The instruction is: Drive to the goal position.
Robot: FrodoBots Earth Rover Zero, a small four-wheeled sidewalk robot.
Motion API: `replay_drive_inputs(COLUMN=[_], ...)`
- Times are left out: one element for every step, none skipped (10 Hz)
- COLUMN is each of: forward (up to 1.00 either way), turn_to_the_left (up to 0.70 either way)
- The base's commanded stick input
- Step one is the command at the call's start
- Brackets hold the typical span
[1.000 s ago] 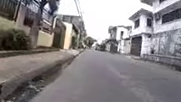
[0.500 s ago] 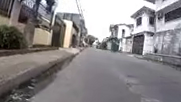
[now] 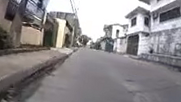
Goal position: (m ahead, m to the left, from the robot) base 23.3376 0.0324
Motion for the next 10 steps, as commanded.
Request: replay_drive_inputs(forward=[0.85, 0.85, 0.85, 0.85, 0.85, 0.85, 0.85, 0.85, 0.85, 0.85], turn_to_the_left=[0.00, 0.00, 0.00, 0.00, 0.00, 0.00, 0.00, 0.00, 0.00, 0.00])
